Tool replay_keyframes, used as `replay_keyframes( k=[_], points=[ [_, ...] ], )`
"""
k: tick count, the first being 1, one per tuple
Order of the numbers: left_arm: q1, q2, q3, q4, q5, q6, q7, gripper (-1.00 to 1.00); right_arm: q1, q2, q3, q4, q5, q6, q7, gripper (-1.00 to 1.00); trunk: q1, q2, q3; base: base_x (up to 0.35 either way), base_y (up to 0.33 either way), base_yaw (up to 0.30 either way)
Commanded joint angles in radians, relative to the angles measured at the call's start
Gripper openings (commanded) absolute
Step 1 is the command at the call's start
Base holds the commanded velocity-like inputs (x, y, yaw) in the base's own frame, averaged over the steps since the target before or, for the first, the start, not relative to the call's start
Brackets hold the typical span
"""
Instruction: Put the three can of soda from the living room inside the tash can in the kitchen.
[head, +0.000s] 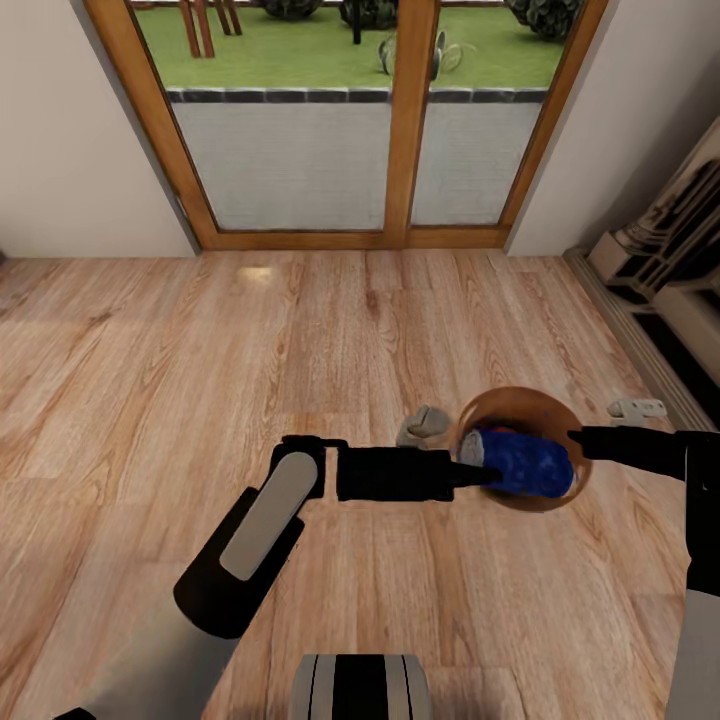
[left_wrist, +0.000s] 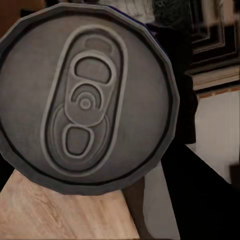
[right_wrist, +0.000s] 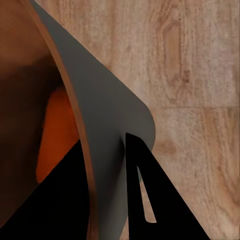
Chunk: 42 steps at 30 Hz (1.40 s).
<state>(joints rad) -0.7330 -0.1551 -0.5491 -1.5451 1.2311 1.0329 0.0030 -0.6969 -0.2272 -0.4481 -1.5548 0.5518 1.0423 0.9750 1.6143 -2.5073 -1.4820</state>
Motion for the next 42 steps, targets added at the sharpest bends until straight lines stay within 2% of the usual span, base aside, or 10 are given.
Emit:
replay_keyframes(
  k=[1,4,7,8,19,25,29,37,40,42],
  points=[
    [-0.026,-0.008,0.007,0.0,0.013,-0.001,0.038,-1.0,0.0,0.0,0.0,0.0,-0.012,0.005,0.002,-1.0,0.0,0.0,0.0,0.0,0.0,0.0],
    [-0.117,-0.019,0.017,0.004,0.139,-0.004,0.243,-1.0,0.0,-0.001,0.0,-0.001,-0.015,0.005,0.002,-1.0,0.0,0.0,0.0,0.0,0.0,0.0],
    [-0.145,-0.019,0.018,0.006,0.219,-0.005,0.419,-1.0,0.0,0.0,0.0,-0.001,-0.016,0.005,0.003,-1.0,0.0,0.0,0.0,0.0,0.0,0.0],
    [-0.146,-0.019,0.018,0.007,0.226,-0.005,0.437,-1.0,0.0,0.0,0.0,-0.001,-0.016,0.005,0.003,-1.0,0.0,0.0,0.0,0.0,0.0,0.0],
    [-0.152,-0.019,0.018,0.018,0.244,-0.013,0.544,-1.0,0.0,-0.001,0.0,-0.002,-0.017,0.005,0.004,-1.0,0.0,0.0,0.0,0.0,0.0,0.0],
    [-0.169,-0.019,0.001,0.031,0.255,-0.073,0.607,-1.0,0.0,-0.001,0.0,-0.002,-0.018,0.005,0.004,-1.0,0.0,0.0,0.0,0.0,0.0,0.0],
    [-0.181,-0.019,-0.071,0.048,0.323,-0.137,0.616,-1.0,0.0,-0.001,0.0,-0.003,-0.018,0.005,0.005,-1.0,0.0,0.0,0.0,0.0,0.0,0.0],
    [-0.183,-0.019,-0.136,0.088,0.352,-0.219,0.617,-1.0,0.0,0.0,0.0,-0.004,-0.019,0.005,0.005,-1.0,0.0,0.0,0.0,0.0,0.0,0.0],
    [-0.183,-0.019,-0.207,0.109,0.358,-0.247,0.62,-1.0,0.0,0.0,0.0,-0.005,-0.02,0.005,0.007,-1.0,0.0,0.0,0.0,0.0,0.0,0.0],
    [-0.183,-0.019,-0.222,0.116,0.359,-0.266,0.632,-1.0,0.0,0.0,0.0,-0.008,-0.021,0.005,0.01,-1.0,0.0,0.0,0.0,0.0,0.0,0.0]
  ],
)
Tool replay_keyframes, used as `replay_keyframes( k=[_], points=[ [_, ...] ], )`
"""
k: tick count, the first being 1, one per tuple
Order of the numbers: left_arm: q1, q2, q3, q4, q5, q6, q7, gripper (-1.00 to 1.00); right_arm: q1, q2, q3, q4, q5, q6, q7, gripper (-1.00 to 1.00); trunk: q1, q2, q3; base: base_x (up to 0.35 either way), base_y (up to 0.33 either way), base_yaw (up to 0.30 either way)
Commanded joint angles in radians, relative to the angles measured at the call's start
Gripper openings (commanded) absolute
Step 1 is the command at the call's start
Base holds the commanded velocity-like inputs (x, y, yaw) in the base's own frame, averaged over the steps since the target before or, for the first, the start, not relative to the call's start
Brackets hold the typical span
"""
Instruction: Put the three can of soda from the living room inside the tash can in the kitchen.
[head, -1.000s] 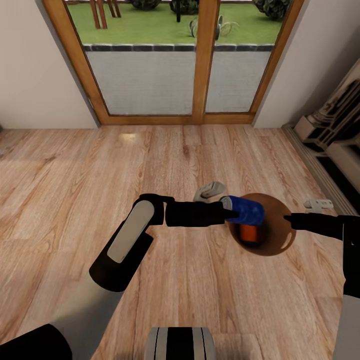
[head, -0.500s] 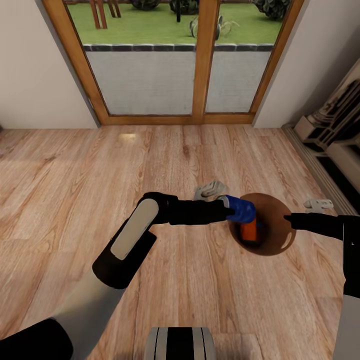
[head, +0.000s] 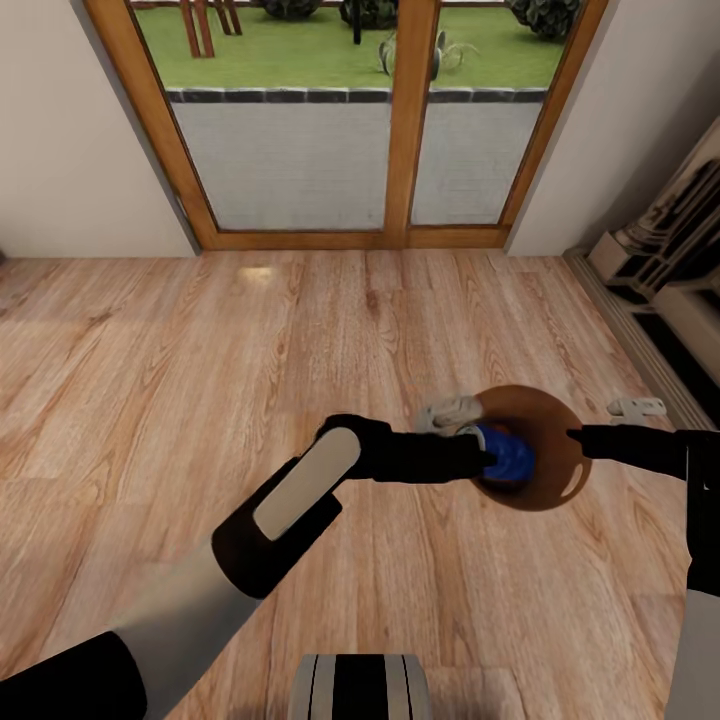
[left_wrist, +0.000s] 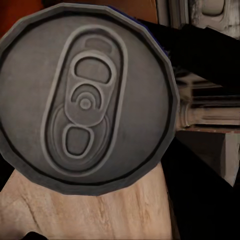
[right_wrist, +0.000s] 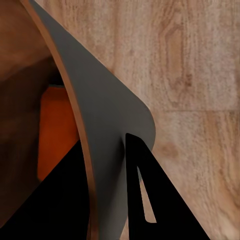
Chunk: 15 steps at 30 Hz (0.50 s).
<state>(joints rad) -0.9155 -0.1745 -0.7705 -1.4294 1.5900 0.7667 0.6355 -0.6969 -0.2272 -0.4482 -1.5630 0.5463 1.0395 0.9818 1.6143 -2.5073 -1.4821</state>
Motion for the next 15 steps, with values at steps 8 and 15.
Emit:
replay_keyframes(
  k=[8,15],
  points=[
    [0.0,0.0,-0.012,0.005,0.0,-0.016,0.026,-1.0,0.0,0.013,0.003,-0.006,-0.08,0.008,0.019,-1.0,0.0,0.0,0.0,0.0,0.0,0.0],
    [0.0,0.0,-0.012,0.013,-0.011,-0.018,0.028,-1.0,0.0,0.015,0.003,-0.006,-0.086,0.008,0.061,-1.0,0.0,0.0,0.0,0.0,0.0,0.0]
  ],
)
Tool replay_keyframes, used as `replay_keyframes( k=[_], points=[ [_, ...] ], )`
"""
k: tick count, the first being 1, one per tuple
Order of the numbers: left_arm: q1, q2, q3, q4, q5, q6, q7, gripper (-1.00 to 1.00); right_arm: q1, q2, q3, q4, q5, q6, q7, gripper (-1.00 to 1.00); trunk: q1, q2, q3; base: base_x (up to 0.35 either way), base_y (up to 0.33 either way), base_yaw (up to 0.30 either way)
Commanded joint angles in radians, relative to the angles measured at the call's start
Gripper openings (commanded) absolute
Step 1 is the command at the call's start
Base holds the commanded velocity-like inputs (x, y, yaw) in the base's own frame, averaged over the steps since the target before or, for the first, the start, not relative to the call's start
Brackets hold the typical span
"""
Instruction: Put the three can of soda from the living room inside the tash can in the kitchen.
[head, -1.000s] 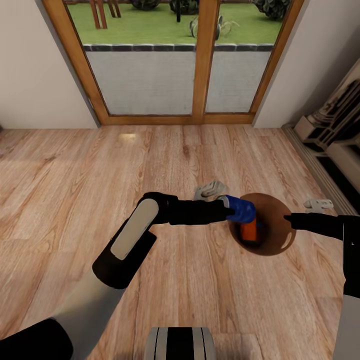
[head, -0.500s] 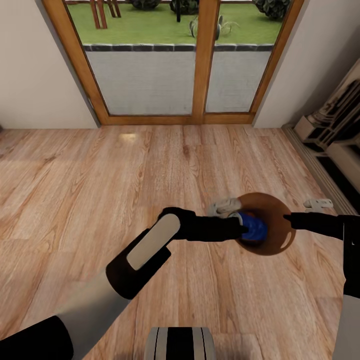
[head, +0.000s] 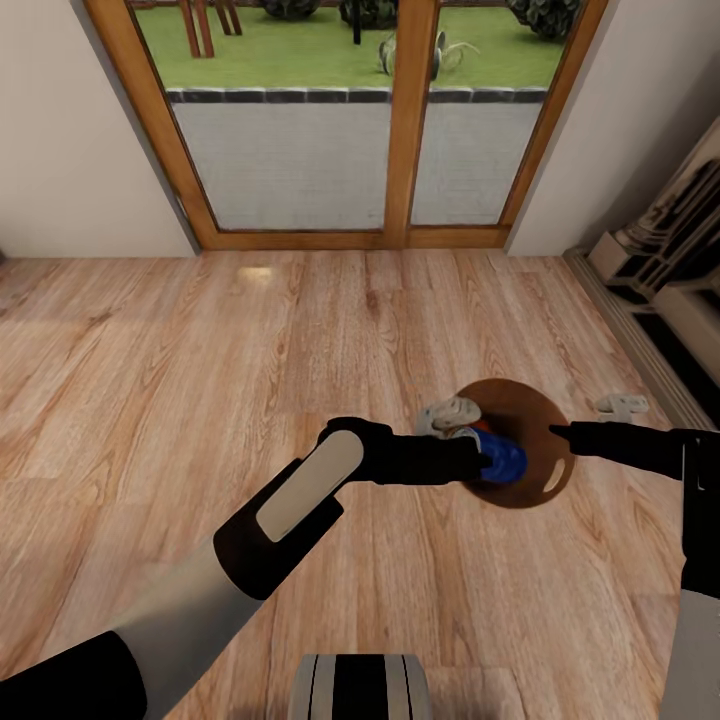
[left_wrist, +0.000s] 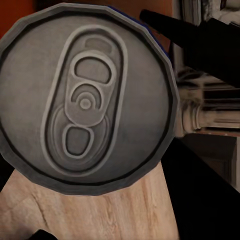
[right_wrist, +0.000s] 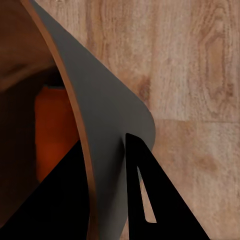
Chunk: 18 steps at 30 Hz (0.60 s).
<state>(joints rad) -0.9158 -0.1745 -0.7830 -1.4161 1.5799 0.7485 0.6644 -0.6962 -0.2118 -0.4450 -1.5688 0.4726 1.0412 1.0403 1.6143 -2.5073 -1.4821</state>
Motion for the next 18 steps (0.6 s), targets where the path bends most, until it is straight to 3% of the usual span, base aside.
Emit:
replay_keyframes(
  k=[1,8,9,18],
  points=[
    [-0.003,0.0,0.0,0.0,-0.002,0.0,-0.001,-1.0,0.0,0.0,0.0,0.0,-0.012,0.006,0.004,-1.0,0.0,0.0,0.0,0.0,0.0,0.0],
    [-0.055,0.0,0.0,0.036,-0.003,-0.037,0.005,-1.0,0.0,0.001,0.002,0.0,-0.014,0.006,0.025,-1.0,0.0,0.0,0.0,0.0,0.0,0.0],
    [-0.056,0.0,0.0,0.038,-0.003,-0.039,0.007,1.0,0.0,0.0,0.002,0.0,-0.014,0.006,0.027,-1.0,0.0,0.0,0.0,0.0,0.0,0.0],
    [-0.057,0.0,0.0,0.082,-0.004,-0.043,0.007,1.0,0.0,0.0,0.002,0.0,-0.014,0.006,0.03,-1.0,0.0,0.0,0.0,0.0,0.0,0.0]
  ],
)
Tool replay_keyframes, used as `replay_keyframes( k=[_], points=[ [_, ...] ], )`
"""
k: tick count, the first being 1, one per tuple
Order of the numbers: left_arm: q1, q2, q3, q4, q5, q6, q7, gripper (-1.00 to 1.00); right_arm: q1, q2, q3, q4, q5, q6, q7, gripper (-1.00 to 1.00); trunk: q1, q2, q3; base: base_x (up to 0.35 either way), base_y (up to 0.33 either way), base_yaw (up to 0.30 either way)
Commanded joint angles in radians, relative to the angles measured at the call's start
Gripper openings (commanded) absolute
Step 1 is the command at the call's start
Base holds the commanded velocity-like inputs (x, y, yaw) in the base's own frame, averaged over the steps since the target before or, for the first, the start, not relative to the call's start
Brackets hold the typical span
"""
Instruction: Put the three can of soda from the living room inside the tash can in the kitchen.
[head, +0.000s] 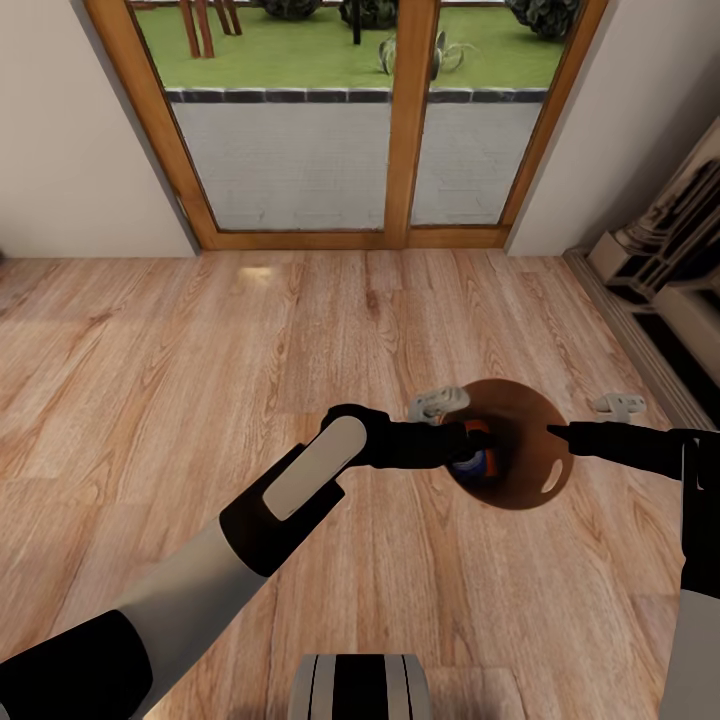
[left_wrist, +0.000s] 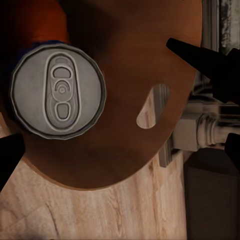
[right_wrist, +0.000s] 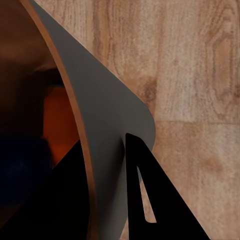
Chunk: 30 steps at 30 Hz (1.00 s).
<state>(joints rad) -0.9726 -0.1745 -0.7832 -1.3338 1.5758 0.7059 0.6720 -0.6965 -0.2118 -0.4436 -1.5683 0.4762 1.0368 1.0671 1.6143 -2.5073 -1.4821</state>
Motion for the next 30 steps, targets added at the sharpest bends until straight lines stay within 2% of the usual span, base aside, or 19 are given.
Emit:
replay_keyframes(
  k=[1,12,16,17,20,25,30],
  points=[
    [0.0,0.0,0.0,0.001,0.0,0.0,0.0,1.0,0.0,0.0,0.0,0.0,-0.018,0.01,0.004,-1.0,0.0,0.0,0.0,0.0,0.0,0.0],
    [0.0,0.0,-0.002,-0.032,0.001,0.015,-0.011,1.0,0.0,-0.001,-0.001,-0.001,-0.018,0.01,0.005,-1.0,0.0,0.0,0.0,0.0,0.0,0.0],
    [0.0,0.0,-0.002,-0.077,0.008,0.022,-0.029,1.0,0.0,0.0,-0.001,-0.001,-0.018,0.01,0.005,-1.0,0.0,0.0,0.0,0.0,0.0,0.0],
    [0.0,0.0,-0.001,-0.11,0.005,0.052,-0.036,1.0,0.0,0.0,-0.001,-0.001,-0.018,0.01,0.005,-1.0,0.0,0.0,0.0,0.0,0.0,0.0],
    [0.0,0.0,0.001,-0.138,0.0,0.11,-0.039,1.0,-0.001,0.0,-0.001,0.0,-0.017,0.01,0.003,-1.0,0.0,0.0,0.0,0.0,0.0,0.0],
    [0.0,0.046,-0.001,-0.147,-0.002,0.133,-0.042,1.0,0.0,0.001,-0.001,0.001,-0.015,0.01,-0.003,-1.0,0.0,0.0,0.0,0.0,0.0,0.0],
    [0.001,0.136,-0.002,-0.145,-0.003,0.124,-0.111,1.0,-0.001,0.002,-0.003,0.001,-0.015,0.01,-0.002,-1.0,0.0,0.0,0.0,0.0,0.0,0.0]
  ],
)
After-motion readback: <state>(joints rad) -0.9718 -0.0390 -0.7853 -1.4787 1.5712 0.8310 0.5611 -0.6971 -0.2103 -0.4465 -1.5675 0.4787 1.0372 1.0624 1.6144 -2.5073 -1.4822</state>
